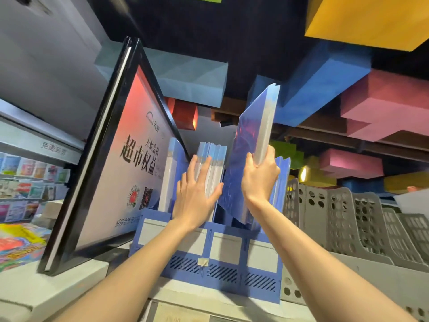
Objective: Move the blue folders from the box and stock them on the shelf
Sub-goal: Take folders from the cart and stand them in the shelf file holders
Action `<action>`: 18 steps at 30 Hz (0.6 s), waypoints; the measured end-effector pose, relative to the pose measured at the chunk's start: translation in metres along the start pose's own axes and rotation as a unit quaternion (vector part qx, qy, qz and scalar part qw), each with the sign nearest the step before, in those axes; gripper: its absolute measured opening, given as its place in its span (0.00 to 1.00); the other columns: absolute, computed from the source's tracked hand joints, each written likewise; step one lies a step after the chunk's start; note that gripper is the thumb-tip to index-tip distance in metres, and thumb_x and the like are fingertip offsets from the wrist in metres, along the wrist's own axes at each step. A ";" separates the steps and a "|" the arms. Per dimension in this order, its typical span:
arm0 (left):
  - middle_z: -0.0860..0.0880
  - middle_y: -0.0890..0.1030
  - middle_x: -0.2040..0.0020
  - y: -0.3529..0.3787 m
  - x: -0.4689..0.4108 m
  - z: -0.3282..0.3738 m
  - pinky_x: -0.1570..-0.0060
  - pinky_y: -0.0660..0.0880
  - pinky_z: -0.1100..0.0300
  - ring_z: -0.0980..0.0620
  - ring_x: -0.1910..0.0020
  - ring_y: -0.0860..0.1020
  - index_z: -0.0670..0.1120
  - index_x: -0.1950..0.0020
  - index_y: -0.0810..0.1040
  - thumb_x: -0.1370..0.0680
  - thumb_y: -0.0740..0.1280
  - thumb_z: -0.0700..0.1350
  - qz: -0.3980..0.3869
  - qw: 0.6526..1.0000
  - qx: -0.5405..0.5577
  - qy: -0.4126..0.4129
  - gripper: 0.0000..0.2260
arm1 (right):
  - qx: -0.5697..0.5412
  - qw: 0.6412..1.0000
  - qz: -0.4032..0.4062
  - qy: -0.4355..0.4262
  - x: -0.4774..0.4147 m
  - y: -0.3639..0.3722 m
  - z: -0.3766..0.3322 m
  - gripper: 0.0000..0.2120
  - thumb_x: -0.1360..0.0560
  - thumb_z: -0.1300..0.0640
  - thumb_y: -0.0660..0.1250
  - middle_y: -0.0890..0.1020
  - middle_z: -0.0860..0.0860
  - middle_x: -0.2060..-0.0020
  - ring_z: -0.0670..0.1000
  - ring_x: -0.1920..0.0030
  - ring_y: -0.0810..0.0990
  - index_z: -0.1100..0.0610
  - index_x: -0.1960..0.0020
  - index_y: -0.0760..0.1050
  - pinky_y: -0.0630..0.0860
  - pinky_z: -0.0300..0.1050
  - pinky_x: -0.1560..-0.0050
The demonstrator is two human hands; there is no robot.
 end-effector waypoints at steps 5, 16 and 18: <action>0.53 0.44 0.17 0.000 0.001 0.000 0.26 0.58 0.43 0.44 0.22 0.57 0.66 0.20 0.49 0.18 0.56 0.64 0.004 1.000 -0.003 0.021 0.28 | -0.005 1.000 -0.017 -0.005 0.004 0.023 0.019 0.13 0.19 0.58 0.64 0.73 0.46 0.66 0.46 0.66 0.72 0.58 0.35 0.72 0.63 0.41 0.65; 0.52 0.44 0.17 0.004 0.001 -0.003 0.24 0.54 0.45 0.45 0.21 0.56 0.67 0.20 0.51 0.17 0.55 0.64 0.005 1.000 -0.013 0.025 0.26 | -0.046 0.999 -0.019 0.021 0.018 0.041 0.045 0.13 0.19 0.55 0.65 0.74 0.44 0.60 0.44 0.62 0.71 0.58 0.36 0.72 0.69 0.40 0.57; 0.52 0.45 0.17 0.003 0.001 -0.003 0.24 0.54 0.46 0.45 0.21 0.56 0.66 0.20 0.52 0.17 0.55 0.64 0.009 1.000 -0.011 0.025 0.26 | -0.059 0.997 -0.030 0.035 0.020 0.043 0.047 0.12 0.19 0.53 0.65 0.74 0.45 0.59 0.48 0.57 0.73 0.58 0.39 0.72 0.72 0.45 0.54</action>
Point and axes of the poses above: each hand's wrist, its own x-axis away from the middle knuckle, its own y-axis out of the palm, z = x × y, the point moved 6 cm from there along -x, towards the middle knuckle
